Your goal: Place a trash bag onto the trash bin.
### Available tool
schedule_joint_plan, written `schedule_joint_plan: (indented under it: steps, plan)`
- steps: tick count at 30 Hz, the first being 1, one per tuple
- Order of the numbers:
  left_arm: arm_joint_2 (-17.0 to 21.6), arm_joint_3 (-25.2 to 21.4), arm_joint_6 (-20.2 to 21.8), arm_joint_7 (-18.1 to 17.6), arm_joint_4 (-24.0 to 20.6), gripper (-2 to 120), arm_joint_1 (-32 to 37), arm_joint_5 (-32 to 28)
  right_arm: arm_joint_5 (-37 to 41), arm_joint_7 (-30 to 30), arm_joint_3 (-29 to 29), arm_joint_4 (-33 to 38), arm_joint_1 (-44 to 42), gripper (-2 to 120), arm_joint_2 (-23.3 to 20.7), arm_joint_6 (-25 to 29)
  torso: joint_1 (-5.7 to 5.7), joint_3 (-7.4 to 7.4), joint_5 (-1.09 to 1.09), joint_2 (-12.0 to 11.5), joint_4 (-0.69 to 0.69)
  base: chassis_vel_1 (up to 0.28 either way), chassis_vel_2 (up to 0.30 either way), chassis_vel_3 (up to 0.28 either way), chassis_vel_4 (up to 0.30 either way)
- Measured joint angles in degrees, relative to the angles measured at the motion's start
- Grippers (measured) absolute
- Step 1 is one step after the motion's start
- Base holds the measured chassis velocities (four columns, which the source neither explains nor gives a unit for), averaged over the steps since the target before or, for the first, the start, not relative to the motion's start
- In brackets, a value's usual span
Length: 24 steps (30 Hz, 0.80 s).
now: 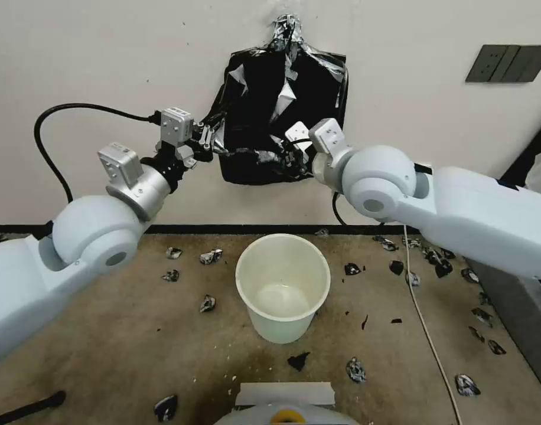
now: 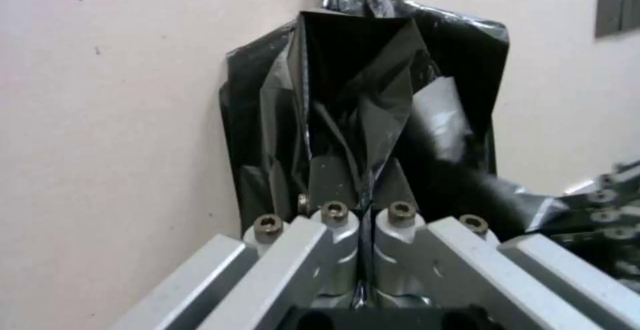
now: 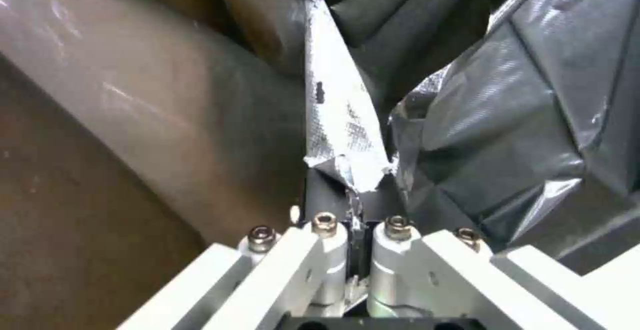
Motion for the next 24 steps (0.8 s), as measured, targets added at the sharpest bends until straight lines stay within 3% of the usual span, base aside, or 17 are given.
schedule_joint_plan:
  steps: [5, 11, 14, 24]
  plan:
    - [0.4, -3.3, -0.3, -0.3, -0.9, 0, 3.7, 0.2, -3.8, -4.0, 7.3, 4.9, -9.6, 0, -4.1, 7.3, 0.0, 0.0, 0.01, 0.0, 0.0, 0.0, 0.0, 0.0, 0.0]
    - [0.2, -6.8, -0.7, -0.9, -3.0, 0, 7.5, 1.0, -8.8, -6.9, 11.4, 8.4, -16.6, 0, -7.3, 16.3, 0.0, 0.0, -0.03, 0.0, 0.0, 0.0, 0.0, 0.0, 0.0]
    - [0.3, -8.3, -0.9, -1.3, -4.8, 0, 10.9, 1.8, -10.3, -8.1, 17.8, 11.0, -25.8, 0, -8.2, 20.6, 0.0, 0.0, -0.02, 0.0, -0.01, 0.0, 0.0, 0.0, 0.0]
    - [1.0, -10.1, -1.1, -2.7, -8.3, 0, 17.2, 3.9, -13.1, -12.7, 28.3, 15.7, -42.9, 0, -8.4, 23.5, 0.0, -0.01, -0.01, 0.0, 0.0, 0.0, 0.0, 0.0, 0.0]
